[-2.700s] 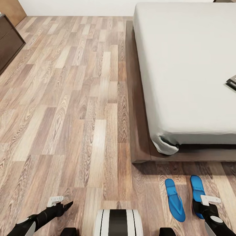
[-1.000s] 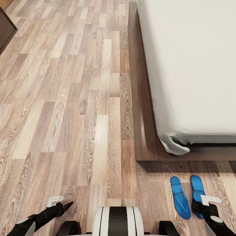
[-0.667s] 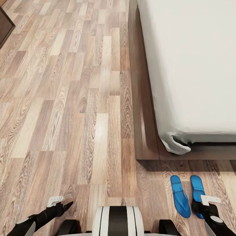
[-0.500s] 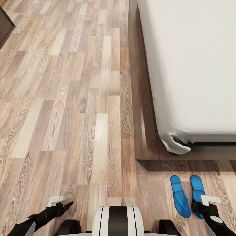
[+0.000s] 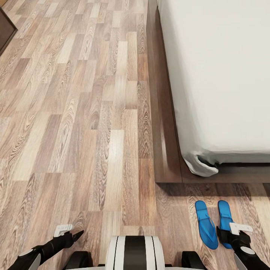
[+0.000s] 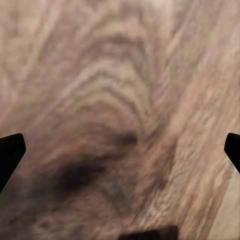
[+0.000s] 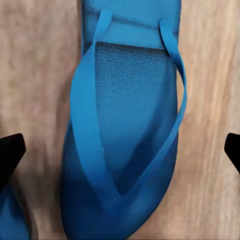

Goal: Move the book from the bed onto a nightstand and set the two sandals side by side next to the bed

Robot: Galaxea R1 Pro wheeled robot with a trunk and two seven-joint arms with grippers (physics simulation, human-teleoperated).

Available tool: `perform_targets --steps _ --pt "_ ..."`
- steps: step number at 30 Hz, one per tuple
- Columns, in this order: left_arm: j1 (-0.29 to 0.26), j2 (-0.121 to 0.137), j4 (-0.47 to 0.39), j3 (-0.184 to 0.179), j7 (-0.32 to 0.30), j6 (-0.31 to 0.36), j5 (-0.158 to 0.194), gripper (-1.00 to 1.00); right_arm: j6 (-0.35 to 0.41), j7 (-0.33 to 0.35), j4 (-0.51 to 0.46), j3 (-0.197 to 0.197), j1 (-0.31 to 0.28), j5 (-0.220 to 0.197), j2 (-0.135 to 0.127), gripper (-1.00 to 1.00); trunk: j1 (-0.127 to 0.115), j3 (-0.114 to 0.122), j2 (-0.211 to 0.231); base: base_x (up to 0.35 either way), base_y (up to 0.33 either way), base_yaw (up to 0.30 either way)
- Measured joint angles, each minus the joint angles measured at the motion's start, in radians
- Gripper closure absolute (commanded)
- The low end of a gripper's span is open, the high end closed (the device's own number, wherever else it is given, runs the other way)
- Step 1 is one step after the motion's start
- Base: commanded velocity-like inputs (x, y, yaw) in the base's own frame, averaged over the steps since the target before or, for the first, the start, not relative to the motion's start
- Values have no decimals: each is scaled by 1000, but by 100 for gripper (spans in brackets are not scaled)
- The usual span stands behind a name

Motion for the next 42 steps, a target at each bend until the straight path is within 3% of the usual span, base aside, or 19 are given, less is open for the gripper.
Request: perform_targets --steps 13,38,42 --pt "0 0 0 -1 0 0 0 -100 0 0 -3 0 0 0 0 -100 0 0 0 0 0 0" --pt "0 -2 0 -2 2 1 -1 -100 4 4 -11 -1 0 -2 -1 -100 -11 97 6 0 0 0" --pt "0 -2 0 -2 1 1 -1 -100 7 39 -39 -3 0 -6 -5 -100 -13 112 7 0 0 0"
